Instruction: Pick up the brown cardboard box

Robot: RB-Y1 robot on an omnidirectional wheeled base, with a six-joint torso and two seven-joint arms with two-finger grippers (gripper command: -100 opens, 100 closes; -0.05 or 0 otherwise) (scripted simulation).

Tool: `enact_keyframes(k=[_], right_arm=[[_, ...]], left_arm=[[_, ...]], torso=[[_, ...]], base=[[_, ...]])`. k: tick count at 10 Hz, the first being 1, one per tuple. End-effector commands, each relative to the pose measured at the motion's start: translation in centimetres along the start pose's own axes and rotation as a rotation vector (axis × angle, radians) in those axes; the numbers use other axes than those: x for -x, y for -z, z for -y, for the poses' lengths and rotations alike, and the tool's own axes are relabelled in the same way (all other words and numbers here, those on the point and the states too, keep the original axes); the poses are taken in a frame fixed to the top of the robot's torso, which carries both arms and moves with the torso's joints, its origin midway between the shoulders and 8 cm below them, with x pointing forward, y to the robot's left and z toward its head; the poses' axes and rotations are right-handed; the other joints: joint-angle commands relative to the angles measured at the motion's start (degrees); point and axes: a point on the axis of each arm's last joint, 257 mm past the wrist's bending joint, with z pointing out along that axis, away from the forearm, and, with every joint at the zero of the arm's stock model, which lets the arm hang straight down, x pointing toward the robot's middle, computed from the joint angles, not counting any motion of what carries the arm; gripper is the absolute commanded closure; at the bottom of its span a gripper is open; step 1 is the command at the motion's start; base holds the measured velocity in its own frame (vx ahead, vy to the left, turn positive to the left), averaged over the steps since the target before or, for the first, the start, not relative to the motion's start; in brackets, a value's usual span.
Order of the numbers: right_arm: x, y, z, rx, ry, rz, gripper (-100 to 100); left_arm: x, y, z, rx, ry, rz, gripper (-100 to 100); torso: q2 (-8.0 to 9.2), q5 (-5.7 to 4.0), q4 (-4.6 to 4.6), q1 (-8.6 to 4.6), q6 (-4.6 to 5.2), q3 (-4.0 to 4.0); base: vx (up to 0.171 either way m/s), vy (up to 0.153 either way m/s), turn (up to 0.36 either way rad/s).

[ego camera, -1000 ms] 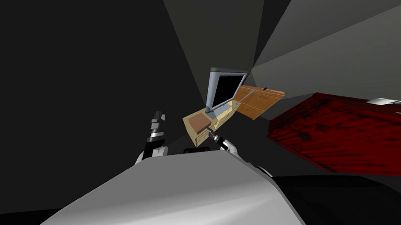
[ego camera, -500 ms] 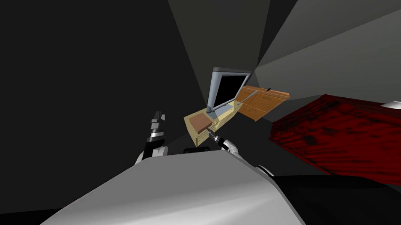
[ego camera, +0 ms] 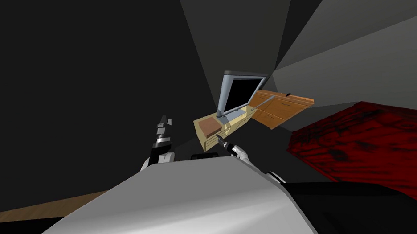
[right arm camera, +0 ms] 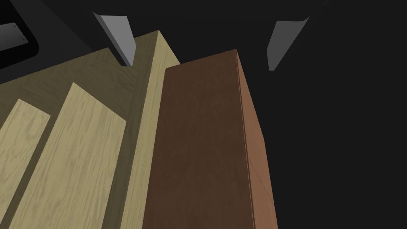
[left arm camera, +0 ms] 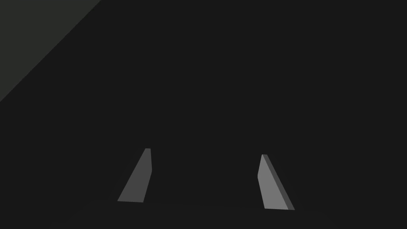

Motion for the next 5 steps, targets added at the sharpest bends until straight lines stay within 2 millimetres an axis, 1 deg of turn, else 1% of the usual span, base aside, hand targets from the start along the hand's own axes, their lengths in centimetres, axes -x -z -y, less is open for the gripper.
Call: enact_keyframes(k=[1,2,3,4,5], right_arm=[[-0.1,0.0,0.0,0.002,-0.047,-0.003,-100],[-0.1,0.0,0.0,0.002,-0.053,-0.003,-100],[-1.0,0.8,-3.0,0.1,-0.028,-0.016,-100],[-1.3,0.9,-3.5,0.121,-0.024,-0.026,-100],[-1.8,1.0,-4.2,0.15,-0.029,-0.048,-100]], left_arm=[[0.0,0.0,0.0,0.0,0.0,0.0,0],[0.0,0.0,0.0,0.0,0.0,0.0,0],[0.0,0.0,0.0,0.0,0.0,0.0,0],[0.0,0.0,0.0,0.0,0.0,0.0,0],[0.0,0.0,0.0,0.0,0.0,0.0,0]], torso=[[0.0,0.0,0.0,0.0,0.0,0.0],[-0.01,0.0,0.0,0.0,0.0,-0.01],[0.0,0.0,0.0,-0.02,0.0,0.0],[0.24,-0.04,0.04,-0.25,-0.07,0.12],[0.42,-0.07,0.08,-0.37,-0.02,0.24]], base=[[0.008,0.009,0.006],[0.0,0.0,0.0],[-0.089,-0.068,0.377],[-0.13,-0.096,0.426],[-0.079,-0.055,0.281]])
